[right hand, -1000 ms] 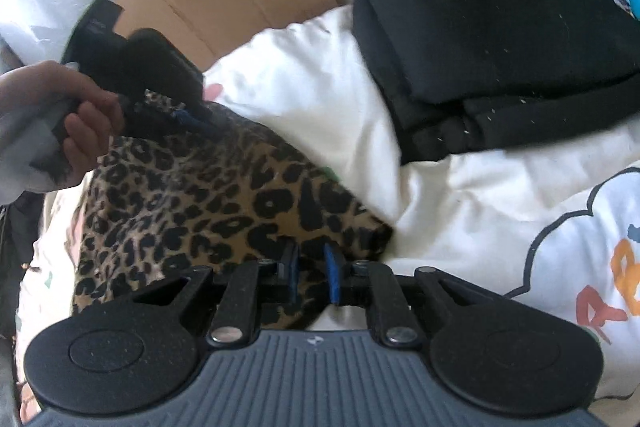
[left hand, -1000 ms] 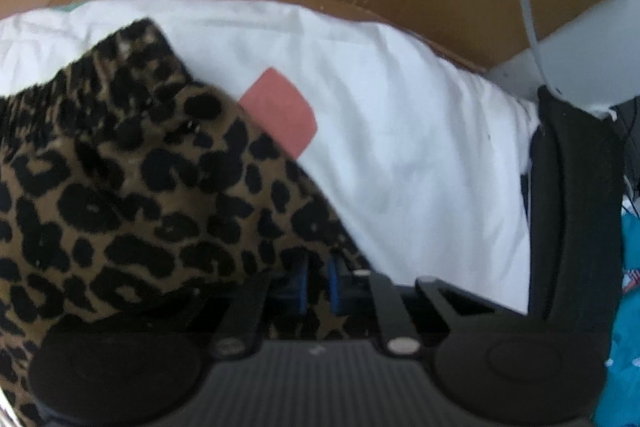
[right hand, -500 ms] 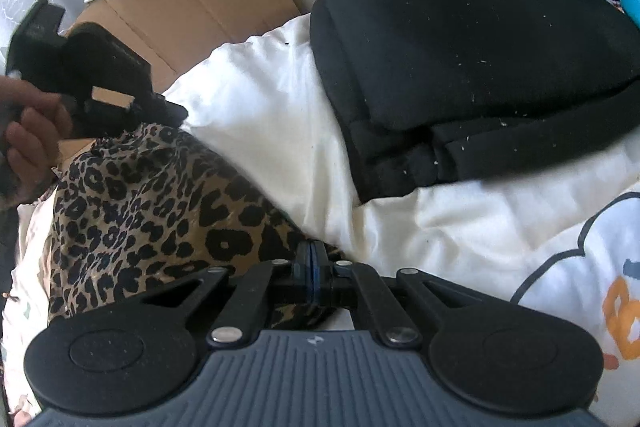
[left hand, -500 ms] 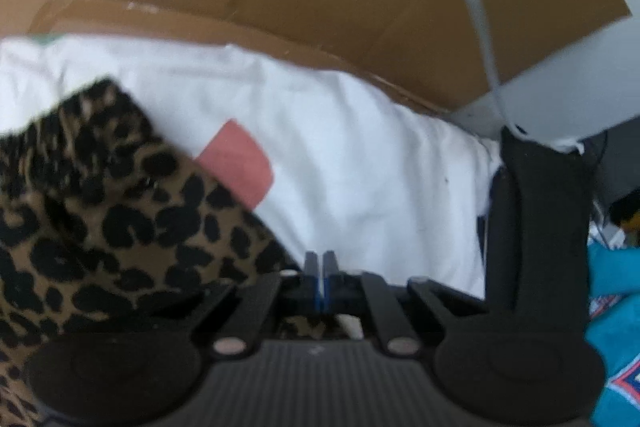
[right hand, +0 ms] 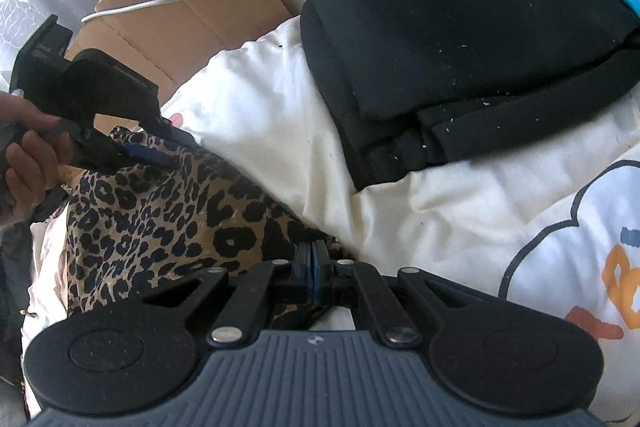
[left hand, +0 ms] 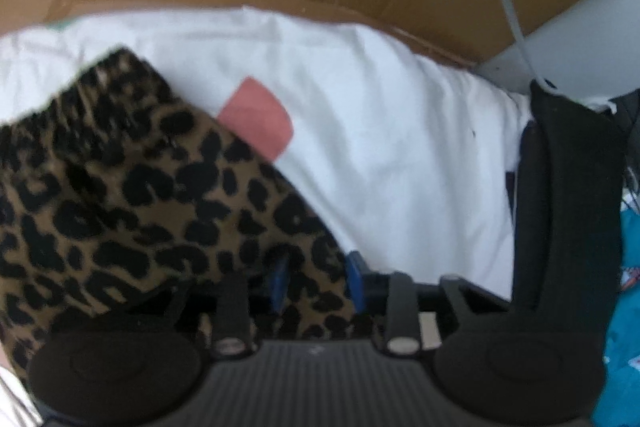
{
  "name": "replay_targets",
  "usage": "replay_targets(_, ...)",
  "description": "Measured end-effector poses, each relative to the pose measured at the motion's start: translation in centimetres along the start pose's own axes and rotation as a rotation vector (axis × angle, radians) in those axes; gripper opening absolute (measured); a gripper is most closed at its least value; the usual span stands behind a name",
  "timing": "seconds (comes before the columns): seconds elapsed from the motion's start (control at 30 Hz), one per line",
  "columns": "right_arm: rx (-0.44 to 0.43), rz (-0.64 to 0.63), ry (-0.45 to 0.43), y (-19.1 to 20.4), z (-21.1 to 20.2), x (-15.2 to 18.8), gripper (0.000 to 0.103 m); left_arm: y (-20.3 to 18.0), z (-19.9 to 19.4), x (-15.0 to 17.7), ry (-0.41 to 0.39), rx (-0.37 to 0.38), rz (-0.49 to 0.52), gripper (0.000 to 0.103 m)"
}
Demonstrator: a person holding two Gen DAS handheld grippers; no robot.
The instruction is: Fold clothes
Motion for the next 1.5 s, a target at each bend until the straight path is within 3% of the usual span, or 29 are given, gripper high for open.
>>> replay_targets(0.1, 0.001, -0.005, 0.002, 0.1, 0.0, 0.1, 0.005, -0.2, 0.3, -0.1, -0.003, 0.003, -0.018, 0.028)
replay_targets(0.13, 0.001, -0.006, 0.002, 0.1, 0.0, 0.1, 0.005, -0.2, 0.3, -0.1, -0.007, -0.001, -0.025, 0.023)
replay_targets(0.17, 0.001, -0.006, 0.002, 0.1, -0.1, 0.1, 0.005, 0.0, 0.3, -0.1, -0.011, -0.009, -0.033, 0.01)
replay_targets(0.27, 0.0, -0.003, -0.001, 0.1, -0.2, 0.1, 0.005, 0.3, 0.0, 0.0, -0.011, -0.014, -0.062, 0.004)
replay_targets(0.53, 0.0, 0.009, -0.007, 0.0, -0.4, 0.4, 0.005, 0.3, -1.1, 0.5, 0.0, 0.004, -0.03, 0.0)
replay_targets(0.73, -0.014, 0.018, -0.023, 0.7, -1.3, 0.0, 0.004, -0.8, -2.4, -0.5, -0.034, 0.063, -0.04, 0.0)
replay_targets(0.97, -0.075, -0.038, -0.008, 3.0, -0.9, -0.2, 0.005, -1.3, -0.5, -0.5, -0.013, 0.054, -0.03, 0.0)
replay_targets(1.13, -0.026, -0.03, 0.03, 1.8, -0.2, 0.6, 0.008, -1.1, 0.3, -0.3, -0.001, 0.074, -0.033, 0.009)
replay_targets(1.2, -0.016, 0.0, 0.018, 0.7, -0.7, 0.7, 0.008, -1.1, -0.9, -0.5, -0.024, 0.085, -0.012, 0.032)
replay_targets(1.27, -0.007, 0.002, -0.002, 0.5, -1.5, 0.5, 0.008, -0.9, -2.7, -1.1, -0.076, 0.079, 0.035, 0.041)
replay_targets(1.5, -0.015, -0.012, -0.006, 0.7, -1.3, 0.0, 0.007, 3.2, -6.9, -3.0, -0.222, -0.023, 0.192, 0.04)
Point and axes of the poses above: each gripper's, at about its wrist camera, not at the fingertips, and z roughly the way its jaws point, y to its left, x to its underside, the point moved 7 cm from there along z, roughly the way its jaws point, and after that the axes turned 15 degrees about -x, right-handed, at the moved point
